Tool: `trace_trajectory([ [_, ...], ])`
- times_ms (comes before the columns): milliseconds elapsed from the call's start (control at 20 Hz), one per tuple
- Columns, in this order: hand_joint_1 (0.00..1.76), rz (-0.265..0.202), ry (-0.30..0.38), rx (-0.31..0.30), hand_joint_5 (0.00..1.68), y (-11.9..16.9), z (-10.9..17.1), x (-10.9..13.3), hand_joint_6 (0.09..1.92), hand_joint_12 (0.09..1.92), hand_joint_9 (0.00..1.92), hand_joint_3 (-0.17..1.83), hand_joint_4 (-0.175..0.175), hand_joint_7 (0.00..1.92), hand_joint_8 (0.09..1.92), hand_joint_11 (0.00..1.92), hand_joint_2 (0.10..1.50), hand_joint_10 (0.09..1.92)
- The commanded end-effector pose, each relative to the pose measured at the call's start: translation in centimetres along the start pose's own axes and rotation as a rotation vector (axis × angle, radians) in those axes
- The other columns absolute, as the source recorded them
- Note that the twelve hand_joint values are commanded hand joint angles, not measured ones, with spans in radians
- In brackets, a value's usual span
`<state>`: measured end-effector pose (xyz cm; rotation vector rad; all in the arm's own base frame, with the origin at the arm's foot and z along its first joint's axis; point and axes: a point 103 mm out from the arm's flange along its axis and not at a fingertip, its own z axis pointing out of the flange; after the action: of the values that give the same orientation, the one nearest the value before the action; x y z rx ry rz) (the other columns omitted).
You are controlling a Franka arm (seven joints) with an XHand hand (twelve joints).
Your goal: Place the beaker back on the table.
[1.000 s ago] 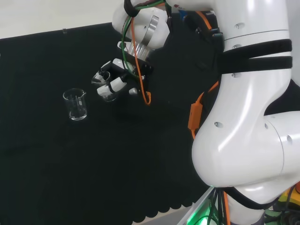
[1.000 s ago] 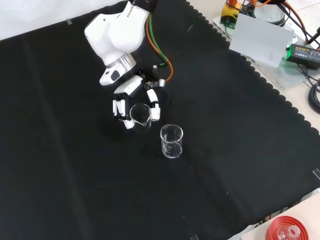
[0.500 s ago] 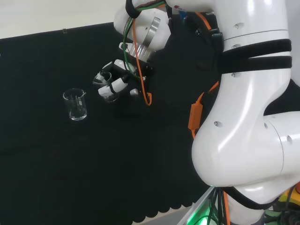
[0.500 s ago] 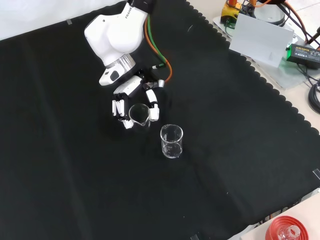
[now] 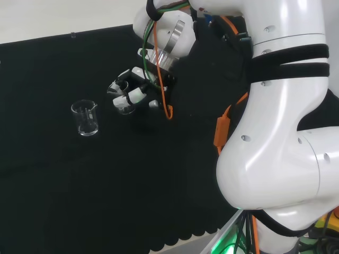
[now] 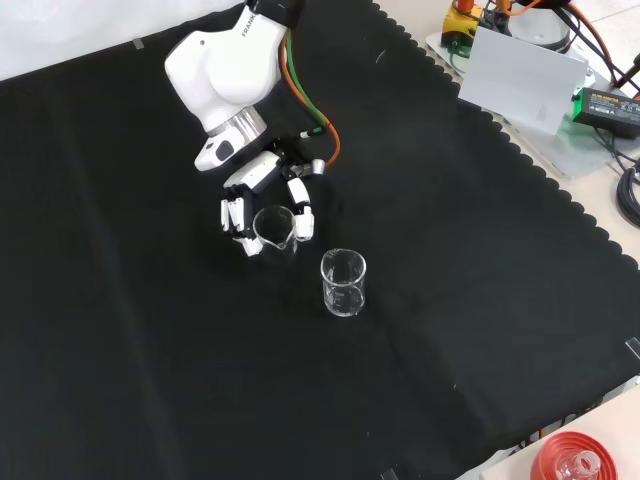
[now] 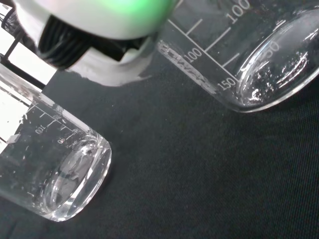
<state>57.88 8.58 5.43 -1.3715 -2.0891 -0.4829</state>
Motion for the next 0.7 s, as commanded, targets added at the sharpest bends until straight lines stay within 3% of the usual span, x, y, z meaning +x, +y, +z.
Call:
trace_trajectory([
  [50, 1.15, 0.0, 0.012, 0.008, 1.39, -0.16, 0.38, -0.1, 0.4, 1.09, 1.29, 0.54, 0.158, 1.45, 0.09, 0.8, 0.68, 0.17],
  [700, 1.15, -0.007, 0.001, 0.016, 1.39, -0.63, 0.56, -0.28, 0.4, 1.09, 1.29, 0.53, 0.156, 1.45, 0.09, 0.8, 0.69, 0.17],
])
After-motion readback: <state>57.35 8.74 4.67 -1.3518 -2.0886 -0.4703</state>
